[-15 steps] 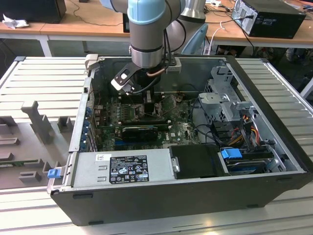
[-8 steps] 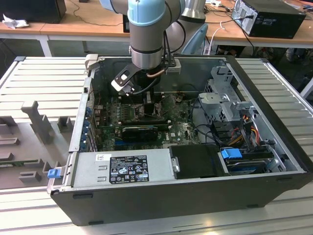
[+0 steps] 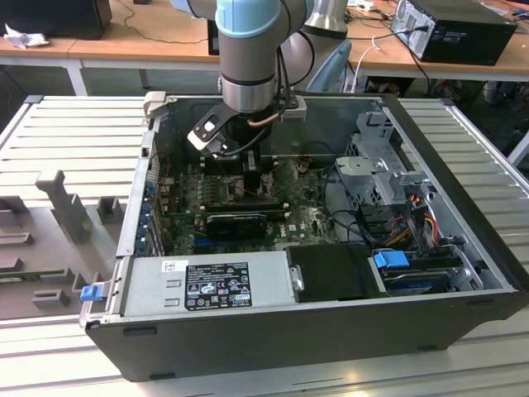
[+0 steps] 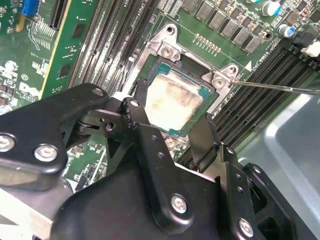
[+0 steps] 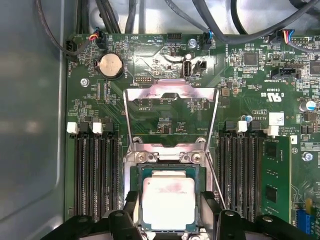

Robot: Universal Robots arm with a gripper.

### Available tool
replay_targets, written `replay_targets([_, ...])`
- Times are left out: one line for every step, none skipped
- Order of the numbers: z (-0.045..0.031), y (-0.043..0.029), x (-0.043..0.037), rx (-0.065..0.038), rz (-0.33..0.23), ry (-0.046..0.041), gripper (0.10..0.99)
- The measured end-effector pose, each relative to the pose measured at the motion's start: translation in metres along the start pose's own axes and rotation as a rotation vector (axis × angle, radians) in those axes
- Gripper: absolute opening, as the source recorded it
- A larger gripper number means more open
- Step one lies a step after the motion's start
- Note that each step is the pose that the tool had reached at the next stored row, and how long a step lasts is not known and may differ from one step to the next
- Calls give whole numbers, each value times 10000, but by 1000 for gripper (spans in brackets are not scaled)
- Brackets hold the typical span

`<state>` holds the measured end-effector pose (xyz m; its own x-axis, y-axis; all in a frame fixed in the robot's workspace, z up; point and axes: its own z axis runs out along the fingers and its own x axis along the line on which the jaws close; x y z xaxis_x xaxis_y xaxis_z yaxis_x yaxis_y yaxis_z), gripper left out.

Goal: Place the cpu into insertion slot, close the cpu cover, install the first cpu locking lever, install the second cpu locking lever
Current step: 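Place the cpu into insertion slot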

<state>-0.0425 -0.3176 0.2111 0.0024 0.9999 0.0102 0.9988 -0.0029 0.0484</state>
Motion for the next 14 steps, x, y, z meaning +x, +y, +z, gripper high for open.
replay_targets([-20, 1, 0, 1, -2, -12, 600])
replay_targets([-33, 2, 0, 0, -3, -26, 588])
replay_targets([-44, 2, 1, 0, -2, -33, 455])
replay_targets([-57, 3, 1, 0, -2, -52, 396])
replay_targets([-70, 4, 1, 0, -3, -74, 275])
replay_targets([-79, 4, 1, 0, -5, -81, 216])
replay_targets([-85, 5, 1, 0, -5, -84, 153])
replay_targets([-103, 5, 1, 0, -5, -89, 106])
replay_targets([-122, 6, 1, 0, -5, -90, 106])
replay_targets([-136, 7, 1, 0, -5, -91, 106])
replay_targets([-145, 8, 1, -1, -4, -90, 106])
replay_targets([-157, 8, 2, -1, -4, -90, 106])
replay_targets([-165, 8, 2, -1, -4, -90, 106])
replay_targets([-178, 9, 2, 0, -4, -91, 106])
